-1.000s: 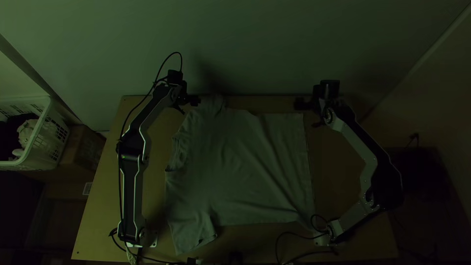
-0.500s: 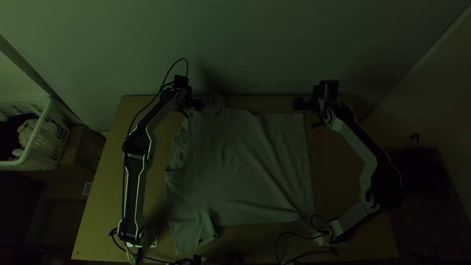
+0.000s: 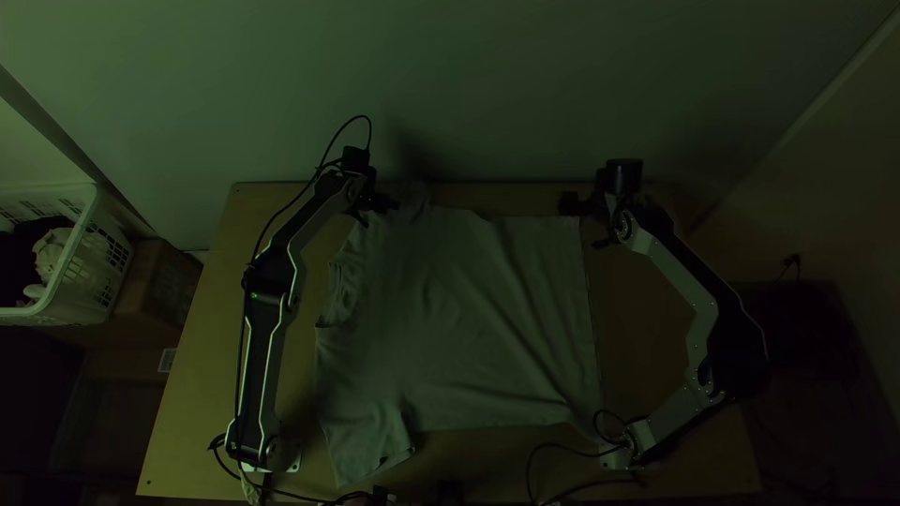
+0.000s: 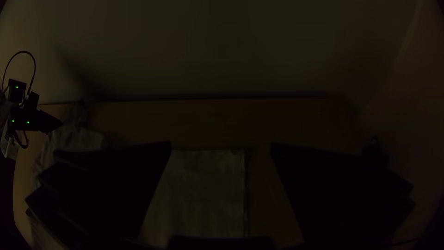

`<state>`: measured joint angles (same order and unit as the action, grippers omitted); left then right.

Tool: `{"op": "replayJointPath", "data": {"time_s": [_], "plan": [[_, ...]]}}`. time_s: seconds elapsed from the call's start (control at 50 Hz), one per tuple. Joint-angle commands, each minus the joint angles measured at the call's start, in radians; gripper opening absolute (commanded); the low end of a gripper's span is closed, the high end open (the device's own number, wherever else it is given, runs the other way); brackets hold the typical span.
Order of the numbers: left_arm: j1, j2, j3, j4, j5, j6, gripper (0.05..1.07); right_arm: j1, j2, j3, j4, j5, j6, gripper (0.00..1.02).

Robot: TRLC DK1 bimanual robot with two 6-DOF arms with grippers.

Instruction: Fold the t-shirt

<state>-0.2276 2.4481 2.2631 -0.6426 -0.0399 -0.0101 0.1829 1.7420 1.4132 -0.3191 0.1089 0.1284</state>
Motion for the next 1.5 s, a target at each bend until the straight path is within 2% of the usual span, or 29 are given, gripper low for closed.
{"op": "replayJointPath", "data": {"time_s": [0.0, 0.28, 0.5, 0.72, 0.9, 1.1, 1.18, 1.42, 1.44, 1.48], "plan": [[0.004, 0.028, 0.004, -0.035, -0.002, 0.019, 0.08, 0.0, 0.034, -0.019, -0.001, 0.006, 0.028, 0.98], [0.04, -0.012, 0.003, -0.051, -0.002, 0.012, 0.08, 0.0, 0.125, 0.056, -0.086, 0.006, 0.05, 0.98], [0.054, -0.038, 0.001, -0.063, 0.0, 0.013, 0.08, -0.01, 0.274, 0.248, -0.281, 0.006, 0.086, 0.98], [0.054, -0.055, -0.002, -0.072, 0.0, 0.009, 0.08, -0.019, 0.356, 0.349, -0.298, 0.008, 0.119, 0.97], [0.057, -0.063, -0.004, -0.078, 0.0, 0.006, 0.08, -0.04, 0.464, 0.489, -0.391, 0.006, 0.152, 0.95], [0.071, -0.072, -0.004, -0.078, 0.002, 0.006, 0.08, -0.056, 0.544, 0.57, -0.426, 0.006, 0.168, 0.92], [0.077, -0.074, -0.004, -0.08, 0.002, 0.006, 0.08, -0.057, 0.574, 0.602, -0.448, 0.006, 0.181, 0.84], [0.085, -0.075, -0.01, -0.094, 0.002, 0.006, 0.08, -0.057, 0.639, 0.67, -0.511, 0.006, 0.194, 0.83], [0.085, -0.077, -0.01, -0.094, 0.002, 0.006, 0.08, -0.056, 0.642, 0.672, -0.512, 0.006, 0.194, 0.79], [0.086, -0.077, -0.01, -0.094, 0.003, 0.004, 0.08, -0.056, 0.646, 0.673, -0.512, 0.006, 0.192, 0.64]]}}
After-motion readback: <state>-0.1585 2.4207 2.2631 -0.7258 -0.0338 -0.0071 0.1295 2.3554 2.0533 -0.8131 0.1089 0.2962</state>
